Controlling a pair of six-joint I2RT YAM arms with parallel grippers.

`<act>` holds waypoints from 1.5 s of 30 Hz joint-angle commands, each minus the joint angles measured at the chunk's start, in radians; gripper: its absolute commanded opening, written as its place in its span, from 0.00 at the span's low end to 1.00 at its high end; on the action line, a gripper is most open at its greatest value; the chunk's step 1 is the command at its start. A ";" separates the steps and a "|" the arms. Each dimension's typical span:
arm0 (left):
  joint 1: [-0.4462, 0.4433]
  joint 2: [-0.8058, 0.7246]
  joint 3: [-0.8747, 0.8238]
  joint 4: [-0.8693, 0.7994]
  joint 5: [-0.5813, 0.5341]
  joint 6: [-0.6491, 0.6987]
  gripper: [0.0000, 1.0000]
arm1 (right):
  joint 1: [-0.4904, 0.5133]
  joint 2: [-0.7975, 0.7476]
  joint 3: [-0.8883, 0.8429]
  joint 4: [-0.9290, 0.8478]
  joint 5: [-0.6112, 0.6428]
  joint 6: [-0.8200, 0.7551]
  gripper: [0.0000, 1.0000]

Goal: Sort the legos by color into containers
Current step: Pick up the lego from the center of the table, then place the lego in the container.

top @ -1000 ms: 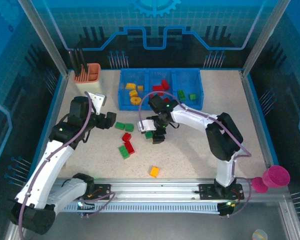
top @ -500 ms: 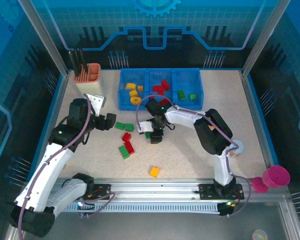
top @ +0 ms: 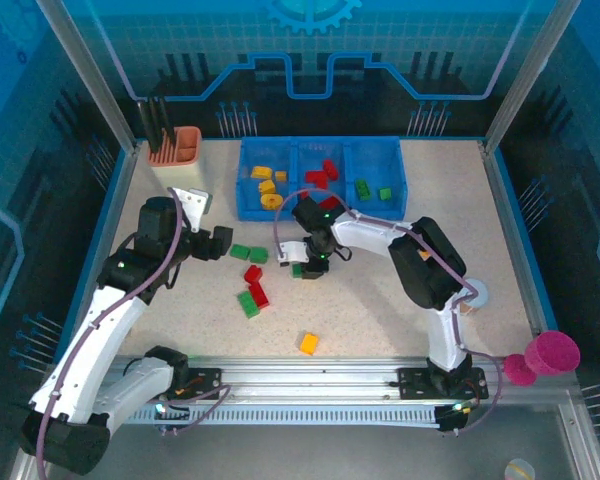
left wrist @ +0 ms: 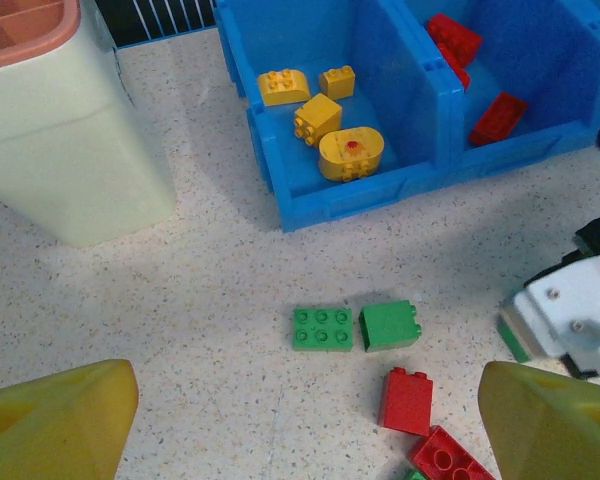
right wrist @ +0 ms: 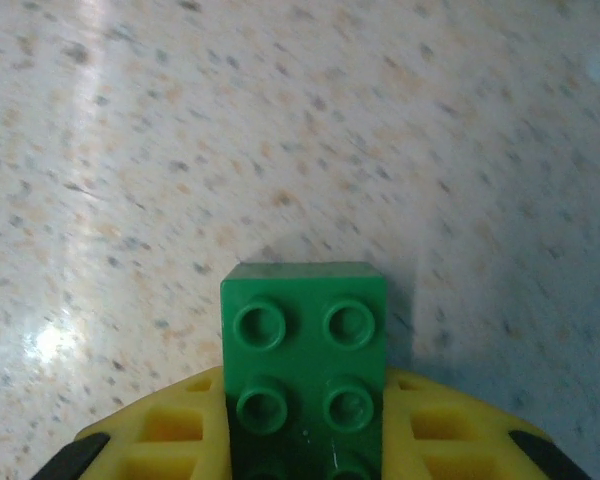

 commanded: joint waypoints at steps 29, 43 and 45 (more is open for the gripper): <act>0.010 0.100 -0.048 -0.016 0.045 -0.097 0.89 | -0.471 0.076 0.399 0.214 0.415 0.554 0.23; -0.065 0.207 -0.107 -0.002 0.046 -0.257 0.91 | -0.482 0.291 0.616 0.167 0.410 0.571 0.38; -0.091 0.238 -0.114 0.003 0.012 -0.267 0.91 | -0.482 0.287 0.600 0.179 0.395 0.574 0.44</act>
